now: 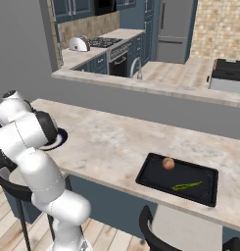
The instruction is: Create a steak meal by picking up the steak and asparagus from the tray and placing them on the plate. Leave the peach on the tray.
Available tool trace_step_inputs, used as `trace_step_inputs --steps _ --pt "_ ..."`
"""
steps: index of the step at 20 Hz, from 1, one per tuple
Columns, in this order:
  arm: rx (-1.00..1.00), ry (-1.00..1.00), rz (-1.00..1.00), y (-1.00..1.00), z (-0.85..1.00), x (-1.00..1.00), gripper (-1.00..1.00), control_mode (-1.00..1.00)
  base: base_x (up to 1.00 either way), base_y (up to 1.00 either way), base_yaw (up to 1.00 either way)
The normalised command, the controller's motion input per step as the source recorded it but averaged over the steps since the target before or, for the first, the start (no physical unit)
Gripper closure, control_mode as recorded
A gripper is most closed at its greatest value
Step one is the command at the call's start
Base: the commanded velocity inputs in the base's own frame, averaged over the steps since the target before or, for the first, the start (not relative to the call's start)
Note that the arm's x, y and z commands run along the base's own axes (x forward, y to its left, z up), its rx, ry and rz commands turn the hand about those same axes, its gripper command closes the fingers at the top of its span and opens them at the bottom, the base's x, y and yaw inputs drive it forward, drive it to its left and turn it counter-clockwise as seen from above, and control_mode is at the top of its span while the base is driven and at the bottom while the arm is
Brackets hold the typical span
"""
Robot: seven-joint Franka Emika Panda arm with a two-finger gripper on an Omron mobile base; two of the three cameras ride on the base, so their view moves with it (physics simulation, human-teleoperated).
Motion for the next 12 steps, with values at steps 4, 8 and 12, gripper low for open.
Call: trace_step_inputs --steps 4,8,12 --pt "0.0 0.0 0.04 0.22 -0.39 0.35 1.0 -1.0 0.0 0.0 0.0" --pt "0.0 0.0 0.01 0.19 -0.35 0.18 1.0 -1.0 0.0 0.0 0.0" --pt "0.0 0.0 0.0 0.01 -0.31 0.13 1.0 -1.0 0.0 0.0 0.0"
